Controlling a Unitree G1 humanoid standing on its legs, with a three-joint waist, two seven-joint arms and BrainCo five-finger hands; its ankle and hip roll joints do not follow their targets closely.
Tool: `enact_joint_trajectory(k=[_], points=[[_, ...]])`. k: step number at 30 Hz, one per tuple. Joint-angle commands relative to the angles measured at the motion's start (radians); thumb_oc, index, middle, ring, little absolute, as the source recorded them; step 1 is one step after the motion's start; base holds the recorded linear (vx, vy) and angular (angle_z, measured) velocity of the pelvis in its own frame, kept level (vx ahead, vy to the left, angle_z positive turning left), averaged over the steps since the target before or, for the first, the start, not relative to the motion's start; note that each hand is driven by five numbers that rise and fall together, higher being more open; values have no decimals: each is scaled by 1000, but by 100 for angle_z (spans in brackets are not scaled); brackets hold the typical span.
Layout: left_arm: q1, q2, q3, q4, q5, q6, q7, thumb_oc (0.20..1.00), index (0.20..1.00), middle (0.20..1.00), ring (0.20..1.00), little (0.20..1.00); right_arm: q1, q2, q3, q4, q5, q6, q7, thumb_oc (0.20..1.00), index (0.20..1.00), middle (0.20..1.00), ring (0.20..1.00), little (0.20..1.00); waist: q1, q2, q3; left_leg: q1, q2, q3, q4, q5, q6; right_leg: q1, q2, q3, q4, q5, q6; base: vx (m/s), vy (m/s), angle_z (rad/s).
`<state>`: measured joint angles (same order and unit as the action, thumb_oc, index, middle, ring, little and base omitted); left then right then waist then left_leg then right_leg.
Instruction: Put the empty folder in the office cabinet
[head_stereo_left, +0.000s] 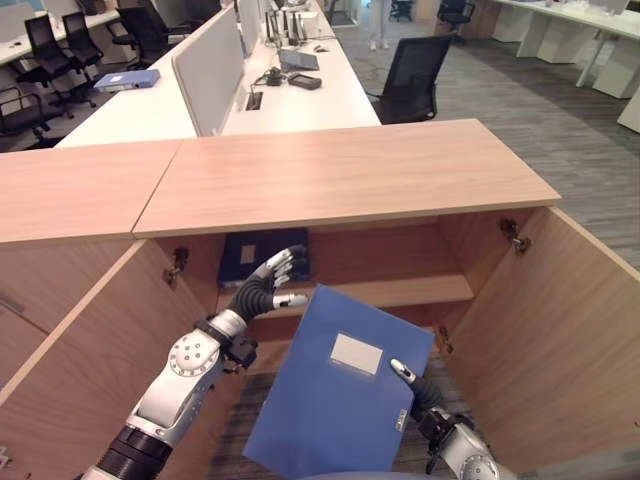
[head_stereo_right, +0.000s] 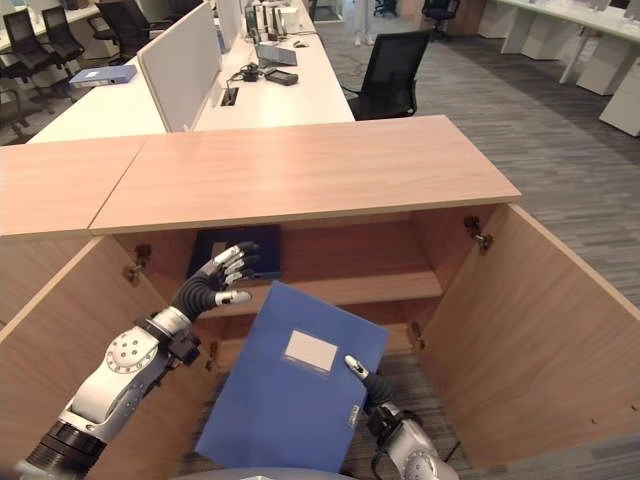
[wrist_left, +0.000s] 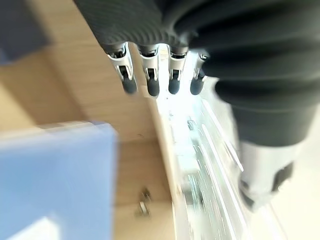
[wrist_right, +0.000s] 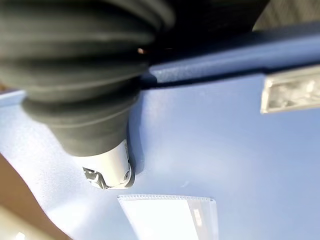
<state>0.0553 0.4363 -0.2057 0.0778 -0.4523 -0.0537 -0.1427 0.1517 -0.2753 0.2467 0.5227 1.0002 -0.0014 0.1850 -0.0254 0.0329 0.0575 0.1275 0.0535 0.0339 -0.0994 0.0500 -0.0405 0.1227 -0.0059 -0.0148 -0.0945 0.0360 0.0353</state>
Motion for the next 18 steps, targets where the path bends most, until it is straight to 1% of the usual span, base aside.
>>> enact_joint_trajectory(k=[1, 2, 3, 5, 6, 7, 8, 10, 11, 13, 14, 16, 17, 18], points=[[-20, 31, 35, 6, -3, 0, 51, 1000, 1000, 1000, 1000, 1000, -54, 29, -23, -60, 8, -7, -2, 200, 200, 200, 200, 200, 1, -56, 26, 52, -12, -9, 12, -123, -14, 32, -22, -92, 7, -84, 51, 24, -75, 7], [60, -10, 92, 102, 48, 23, 78, 1000, 1000, 1000, 1000, 1000, -44, 30, -86, -35, 0, 1, -25, 200, 200, 200, 200, 200, -1, -55, 29, 48, -4, -13, 12, -119, -18, 27, -12, -90, 7, -88, 44, 23, -75, 12], [60, -10, 92, 102, 48, 23, 78, 1000, 1000, 1000, 1000, 1000, -44, 30, -86, -35, 0, 1, -25, 200, 200, 200, 200, 200, -1, -55, 29, 48, -4, -13, 12, -119, -18, 27, -12, -90, 7, -88, 44, 26, -106, 14], [104, -38, 116, 205, 44, 56, 93, 1000, 1000, 1000, 1000, 1000, -44, 36, -110, -18, 0, 3, -45, 200, 200, 200, 200, 200, 0, -53, 32, 45, 8, -16, 12, -112, -22, 22, 1, -90, 7, -92, 35, 13, -87, 7], [103, -38, 116, 205, 44, 56, 93, 1000, 1000, 1000, 1000, 1000, -44, 36, -110, -18, 0, 3, -46, 200, 200, 200, 200, 200, 0, -52, 32, 45, 8, -16, 12, -112, -23, 22, 1, -90, 7, -92, 35, 25, -127, 3], [115, -61, 122, 308, 36, 73, 103, 1000, 1000, 1000, 1000, 1000, -50, 39, -110, -7, -2, 8, -53, 200, 200, 200, 200, 200, 1, -52, 33, 46, 19, -17, 12, -109, -27, 20, 12, -84, 7, -97, 28, 16, -72, 4], [114, -61, 121, 309, 36, 73, 103, 1000, 1000, 1000, 1000, 1000, -50, 38, -111, -7, -2, 8, -53, 200, 200, 200, 200, 200, 1, -52, 34, 47, 19, -17, 12, -109, -28, 20, 13, -84, 7, -97, 28, 28, -132, 0], [91, -99, 127, 472, 6, 92, 131, 1000, 1000, 1000, 1000, 1000, -75, 47, -102, 16, 14, 6, -67, 200, 200, 200, 200, 200, 5, -52, 43, 46, 40, -4, 14, -84, -33, 19, 28, -68, 7, -105, 12, 4, -93, -1], [90, -99, 126, 473, 5, 91, 131, 1000, 1000, 1000, 1000, 1000, -76, 47, -103, 17, 14, 6, -67, 200, 200, 200, 200, 200, 6, -52, 44, 47, 40, -3, 14, -84, -33, 19, 29, -67, 7, -105, 12, -47, -70, -4], [74, -118, 130, 559, 6, 100, 144, 1000, 1000, 1000, 1000, 1000, -93, 48, -99, 28, 28, 4, -76, 200, 200, 200, 200, 200, 10, -63, 74, -38, 39, 4, 176, -109, -39, 11, 22, -67, 33, -113, -3, -120, -115, -2], [65, -138, 139, 621, -33, 101, 151, 1000, 1000, 1000, 1000, 1000, -103, 40, -93, 37, 33, 4, -82, 200, 200, 200, 200, 200, 16, -67, 103, -139, 32, -3, 358, -87, -41, 2, 17, -71, 60, -122, -22, -131, -147, -1], [44, -163, 142, 703, -62, 100, 157, 1000, 1000, 1000, 1000, 1000, -112, 34, -85, 47, 28, 5, -87, 200, 200, 200, 200, 200, 21, -70, 122, -228, 33, -10, 492, -9, -28, 1, 17, -79, 70, -129, -38, -43, -105, 4], [30, -172, 146, 759, -64, 100, 158, 1000, 1000, 1000, 1000, 1000, -116, 33, -83, 50, 30, 8, -88, 200, 200, 200, 200, 200, 19, -71, 125, -269, 34, 0, 512, 14, -20, 3, 17, -87, 69, -132, -40, 85, -49, 12], [23, -180, 149, 806, -61, 103, 158, 1000, 1000, 1000, 1000, 1000, -117, 33, -81, 56, 31, 8, -89, 200, 200, 200, 200, 200, 22, -72, 126, -295, 29, 7, 517, -8, -19, 17, 17, -85, 61, -142, -39, 82, -9, 24]])
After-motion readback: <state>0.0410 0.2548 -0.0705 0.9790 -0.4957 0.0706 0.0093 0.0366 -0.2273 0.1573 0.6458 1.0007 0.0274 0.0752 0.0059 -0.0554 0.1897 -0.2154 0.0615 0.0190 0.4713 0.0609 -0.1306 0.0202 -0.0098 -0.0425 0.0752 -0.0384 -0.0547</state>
